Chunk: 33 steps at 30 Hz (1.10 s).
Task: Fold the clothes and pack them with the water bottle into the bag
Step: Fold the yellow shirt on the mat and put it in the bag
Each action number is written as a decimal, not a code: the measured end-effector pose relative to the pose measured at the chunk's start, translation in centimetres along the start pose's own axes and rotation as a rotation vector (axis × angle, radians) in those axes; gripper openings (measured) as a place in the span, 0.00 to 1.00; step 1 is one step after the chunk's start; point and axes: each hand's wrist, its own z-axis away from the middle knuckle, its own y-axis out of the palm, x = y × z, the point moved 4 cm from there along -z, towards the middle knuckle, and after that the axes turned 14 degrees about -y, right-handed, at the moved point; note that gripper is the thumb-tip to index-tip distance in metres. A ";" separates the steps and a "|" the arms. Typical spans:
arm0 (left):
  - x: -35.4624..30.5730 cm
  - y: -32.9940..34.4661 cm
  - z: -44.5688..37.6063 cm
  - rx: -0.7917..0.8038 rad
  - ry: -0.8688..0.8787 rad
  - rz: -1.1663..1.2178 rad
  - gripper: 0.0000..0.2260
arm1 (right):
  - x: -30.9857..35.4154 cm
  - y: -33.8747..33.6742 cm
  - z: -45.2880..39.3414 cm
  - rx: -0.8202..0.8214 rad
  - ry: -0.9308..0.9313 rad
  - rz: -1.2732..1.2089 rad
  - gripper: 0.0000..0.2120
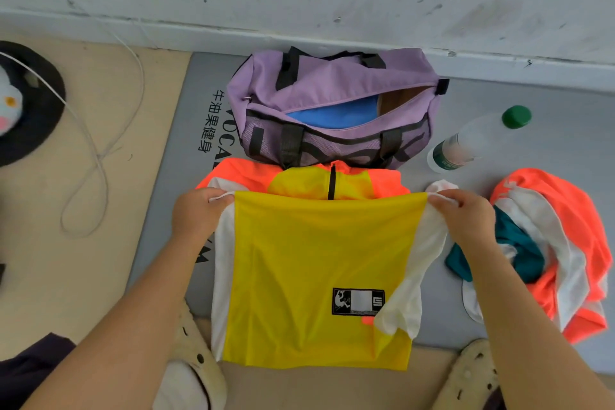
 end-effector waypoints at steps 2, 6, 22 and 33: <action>-0.4 -0.1 0.2 -0.030 0.061 0.020 0.10 | 0.7 -0.2 -0.1 -0.022 -0.079 -0.039 0.08; -1.6 0.6 1.1 0.248 -0.060 0.369 0.04 | 0.9 0.3 0.8 0.083 0.028 -0.354 0.08; 4.4 3.2 1.6 0.138 -0.071 -0.030 0.09 | -4.4 1.8 4.3 0.196 0.140 0.003 0.08; -4.9 7.6 4.8 0.230 0.475 -0.304 0.11 | 3.8 6.8 4.4 0.295 -0.413 0.188 0.07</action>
